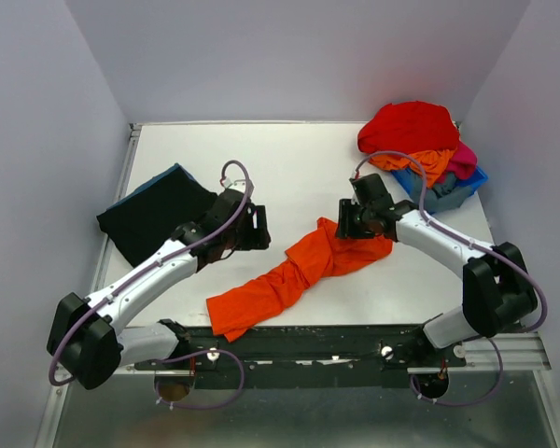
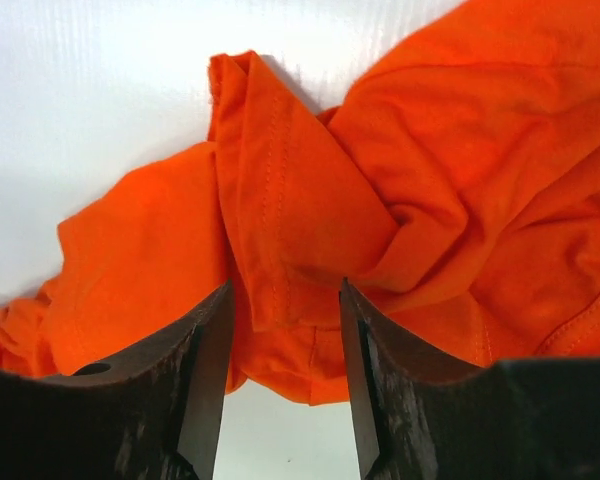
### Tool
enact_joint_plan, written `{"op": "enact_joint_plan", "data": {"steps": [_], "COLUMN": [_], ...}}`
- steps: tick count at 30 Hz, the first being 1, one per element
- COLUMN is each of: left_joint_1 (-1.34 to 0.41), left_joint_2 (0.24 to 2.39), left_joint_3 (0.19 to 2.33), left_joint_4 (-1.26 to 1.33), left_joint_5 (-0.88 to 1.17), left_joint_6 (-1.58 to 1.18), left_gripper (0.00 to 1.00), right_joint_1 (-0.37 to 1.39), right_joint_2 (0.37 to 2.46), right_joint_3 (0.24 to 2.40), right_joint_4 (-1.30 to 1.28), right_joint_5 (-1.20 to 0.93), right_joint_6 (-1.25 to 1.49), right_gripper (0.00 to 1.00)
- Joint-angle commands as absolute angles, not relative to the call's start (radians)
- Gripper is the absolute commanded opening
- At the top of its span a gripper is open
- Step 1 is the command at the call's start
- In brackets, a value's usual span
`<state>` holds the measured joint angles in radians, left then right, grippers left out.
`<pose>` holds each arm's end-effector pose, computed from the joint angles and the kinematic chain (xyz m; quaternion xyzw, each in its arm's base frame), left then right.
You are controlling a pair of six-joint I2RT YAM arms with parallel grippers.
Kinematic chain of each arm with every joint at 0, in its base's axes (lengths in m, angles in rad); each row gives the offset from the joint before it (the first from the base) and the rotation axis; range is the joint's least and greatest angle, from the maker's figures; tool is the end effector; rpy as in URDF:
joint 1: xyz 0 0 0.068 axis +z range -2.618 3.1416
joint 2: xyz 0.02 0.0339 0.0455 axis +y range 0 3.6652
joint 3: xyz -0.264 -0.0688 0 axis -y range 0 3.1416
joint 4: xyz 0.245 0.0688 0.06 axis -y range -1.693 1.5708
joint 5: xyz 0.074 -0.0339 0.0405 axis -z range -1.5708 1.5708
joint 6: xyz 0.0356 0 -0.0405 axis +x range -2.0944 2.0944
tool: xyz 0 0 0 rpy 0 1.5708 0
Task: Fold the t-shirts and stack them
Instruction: Flatten out the tshirt
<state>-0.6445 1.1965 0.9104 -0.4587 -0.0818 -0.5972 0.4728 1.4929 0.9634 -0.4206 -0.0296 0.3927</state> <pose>0.2063 -0.1514 0.2734 0.0052 0.9153 -0.2028 0.3480 0.2710 0.1398 0.2156 -0.0426 0.9512 0.1409 0.2713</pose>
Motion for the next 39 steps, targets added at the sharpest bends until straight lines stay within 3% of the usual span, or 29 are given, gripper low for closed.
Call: {"op": "enact_joint_plan", "data": {"steps": [1,10,15,17,30,39], "left_joint_1": [-0.643,-0.643,-0.644,-0.644,-0.79,-0.824], "left_joint_2": [1.118,1.124,1.163,1.164,1.345,1.583], "left_joint_3": [0.845,0.799,0.79,0.767,0.866,1.025], "left_joint_4": [-0.434,-0.422,-0.42,-0.394,-0.247,-0.31], "left_joint_5": [-0.061,-0.02,0.036,0.07,0.086,0.035], "left_joint_6": [-0.667,-0.667,-0.657,-0.653,-0.629,-0.667], "left_gripper": [0.78,0.78,0.73,0.73,0.77,0.67], "right_joint_1": [0.503,0.54,0.54,0.54,0.457,0.417], "right_joint_2": [1.491,1.54,1.549,1.549,1.465,1.486], "right_joint_3": [0.919,0.884,0.914,0.943,1.222,1.273], "right_joint_4": [-0.396,-0.364,-0.385,-0.405,-0.545,-0.522], "right_joint_5": [0.026,0.006,0.058,0.077,0.181,0.133], "right_joint_6": [0.419,0.434,0.439,0.437,0.351,0.35], "right_gripper": [0.53,0.51,0.19,0.0,0.01,0.01]}}
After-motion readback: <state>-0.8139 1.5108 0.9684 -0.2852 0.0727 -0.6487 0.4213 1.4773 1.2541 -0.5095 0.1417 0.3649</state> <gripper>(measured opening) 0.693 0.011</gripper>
